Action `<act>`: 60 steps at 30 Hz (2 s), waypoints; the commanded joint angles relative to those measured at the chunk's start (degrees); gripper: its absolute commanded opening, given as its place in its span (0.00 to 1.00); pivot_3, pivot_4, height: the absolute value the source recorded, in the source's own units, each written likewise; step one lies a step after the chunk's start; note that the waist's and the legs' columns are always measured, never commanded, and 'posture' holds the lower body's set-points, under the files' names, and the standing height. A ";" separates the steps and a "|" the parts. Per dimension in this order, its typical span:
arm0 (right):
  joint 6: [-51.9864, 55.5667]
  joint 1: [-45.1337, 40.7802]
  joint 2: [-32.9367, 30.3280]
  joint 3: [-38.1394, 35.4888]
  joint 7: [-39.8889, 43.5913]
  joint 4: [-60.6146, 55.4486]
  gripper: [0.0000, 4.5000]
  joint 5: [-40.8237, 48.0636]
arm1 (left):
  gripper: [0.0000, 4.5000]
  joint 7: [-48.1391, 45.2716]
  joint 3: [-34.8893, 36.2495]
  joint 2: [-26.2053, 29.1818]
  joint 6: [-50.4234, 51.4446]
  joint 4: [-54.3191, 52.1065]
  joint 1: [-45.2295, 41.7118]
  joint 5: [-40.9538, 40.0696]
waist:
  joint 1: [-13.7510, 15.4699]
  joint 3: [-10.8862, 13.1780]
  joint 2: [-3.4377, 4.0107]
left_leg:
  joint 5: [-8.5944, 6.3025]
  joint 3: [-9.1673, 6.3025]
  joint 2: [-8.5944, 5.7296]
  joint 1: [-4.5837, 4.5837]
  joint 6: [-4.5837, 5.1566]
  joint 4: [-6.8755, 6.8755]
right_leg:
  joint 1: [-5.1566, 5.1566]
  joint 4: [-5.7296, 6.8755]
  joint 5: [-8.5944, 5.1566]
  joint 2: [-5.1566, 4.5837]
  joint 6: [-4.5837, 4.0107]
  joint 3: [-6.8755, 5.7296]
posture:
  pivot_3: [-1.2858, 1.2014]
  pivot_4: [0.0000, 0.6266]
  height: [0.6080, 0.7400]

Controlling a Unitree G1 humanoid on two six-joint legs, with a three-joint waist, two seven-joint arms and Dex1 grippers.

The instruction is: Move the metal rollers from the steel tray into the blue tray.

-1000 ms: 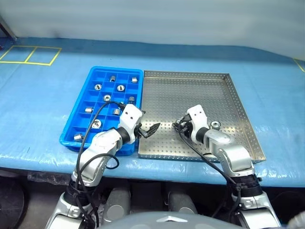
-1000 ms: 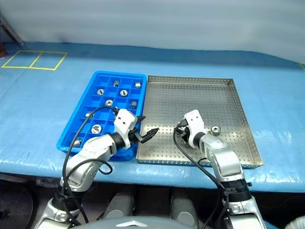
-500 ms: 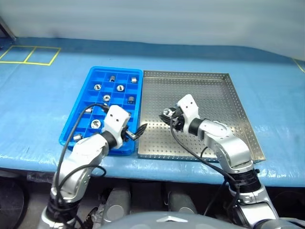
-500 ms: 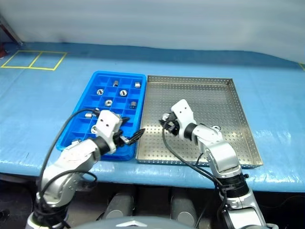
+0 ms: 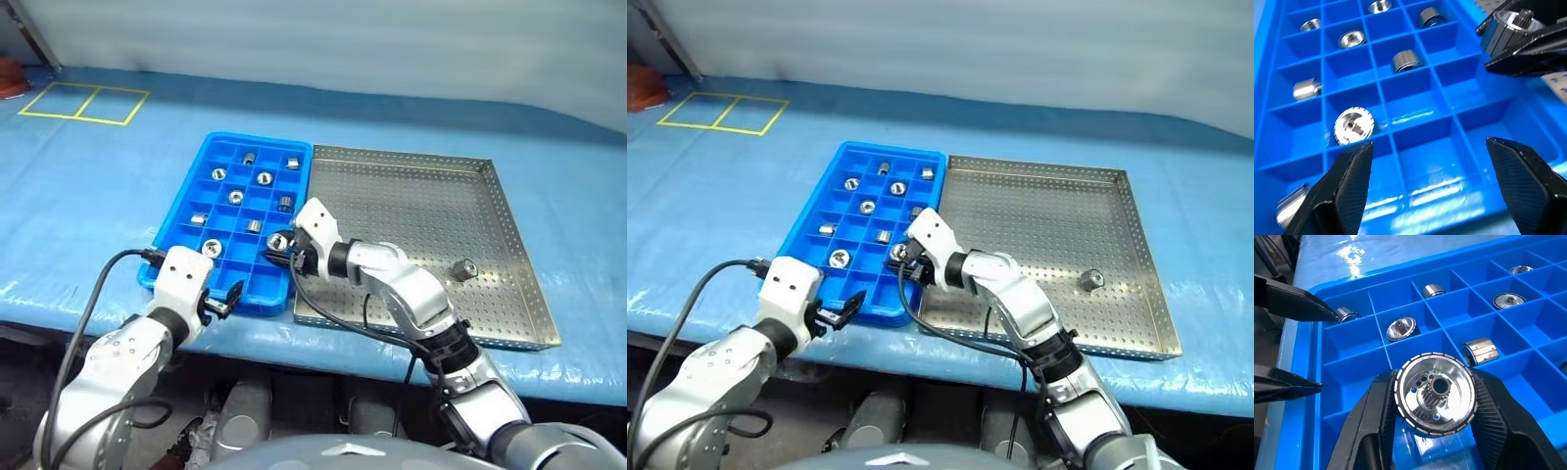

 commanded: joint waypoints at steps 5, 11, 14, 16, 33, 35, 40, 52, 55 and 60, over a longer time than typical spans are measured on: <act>-3.67 -2.97 3.60 1.47 1.71 4.34 0.39 -0.71 | 0.89 1.83 0.39 -0.31 -0.32 -2.68 2.17 -0.12 | 1.66 0.00 0.00 | -0.03 0.02 0.00 0.02 -0.04 -0.10 | -0.02 -0.07 -0.02 -0.02 -0.03 -0.01 | 0.70 0.24 1.00; -2.84 -2.33 4.31 2.56 1.78 4.41 0.39 -1.16 | 0.89 2.42 -0.50 -0.96 -0.17 -2.42 1.94 -0.11 | 2.61 -0.01 0.00 | -0.03 0.03 0.01 0.02 -0.06 -0.23 | -0.08 -0.07 -0.06 -0.01 -0.11 -0.03 | 0.70 0.24 1.00; -2.44 -1.76 4.39 3.45 2.09 3.88 0.39 -1.16 | 0.89 2.46 -0.65 -0.93 -0.12 -1.95 1.49 -0.20 | 2.91 0.00 0.00 | -0.03 0.03 0.02 0.03 -0.06 -0.29 | -0.11 -0.07 -0.08 -0.01 -0.14 -0.05 | 0.70 0.24 1.00; -2.27 -1.57 4.63 3.74 1.89 3.98 0.39 -1.26 | 0.89 2.49 -0.98 -0.92 -0.09 -1.63 1.04 -0.26 | 3.00 -0.01 0.00 | -0.03 0.03 0.02 0.03 -0.06 -0.32 | -0.11 -0.08 -0.10 -0.01 -0.16 -0.06 | 0.69 0.24 1.00; -2.66 -0.20 5.52 2.73 1.65 1.94 0.83 -0.91 | 0.89 2.21 -3.52 -1.60 -1.12 0.02 -0.99 -0.61 | 3.19 -0.01 0.00 | -0.07 0.03 0.03 0.02 -0.12 -0.32 | -0.10 -0.16 -0.11 -0.02 -0.16 -0.10 | 0.69 0.24 1.00; -2.53 0.01 5.13 0.97 0.57 0.46 0.83 -0.93 | 0.89 2.07 -4.61 -1.85 -1.69 0.77 -1.70 -0.73 | 3.19 -0.01 0.00 | -0.07 0.02 0.03 0.02 -0.12 -0.33 | -0.10 -0.15 -0.10 -0.02 -0.16 -0.10 | 0.68 0.24 1.00; -1.73 0.87 -0.65 -3.19 -3.00 -5.06 0.83 -3.77 | 0.89 0.55 -9.15 -3.54 -6.44 4.36 -5.88 -1.57 | 3.42 -0.01 -0.01 | -0.06 0.02 0.01 -0.03 -0.14 -0.30 | -0.08 -0.24 -0.10 -0.06 -0.16 -0.12 | 0.66 0.24 1.00; 8.15 10.86 -20.04 -16.22 -10.03 -18.24 0.83 -10.56 | 0.89 -10.88 -18.94 -9.19 -24.47 25.48 -22.67 -4.03 | 0.64 -0.01 -0.01 | -0.14 0.07 0.01 -0.23 -0.03 -0.33 | -0.03 -0.72 -0.04 -0.07 -0.07 -0.14 | 0.58 0.24 1.00; 10.83 14.55 -21.11 -19.71 -11.86 -20.71 0.83 -11.02 | 0.89 -13.86 -21.40 -10.23 -27.82 30.61 -25.86 -3.90 | -0.94 -0.01 -0.01 | -0.20 0.13 0.00 -0.24 0.06 -0.28 | 0.01 -0.78 -0.01 -0.08 -0.01 -0.08 | 0.56 0.24 1.00; 14.91 20.25 -21.32 -22.57 -14.28 -23.97 0.83 -11.55 | 0.89 -16.32 -23.84 -11.02 -30.81 35.55 -28.30 -3.24 | -3.81 -0.02 0.00 | -0.22 0.14 0.00 -0.23 0.11 -0.09 | 0.10 -0.77 0.05 -0.08 0.10 -0.04 | 0.55 0.24 1.00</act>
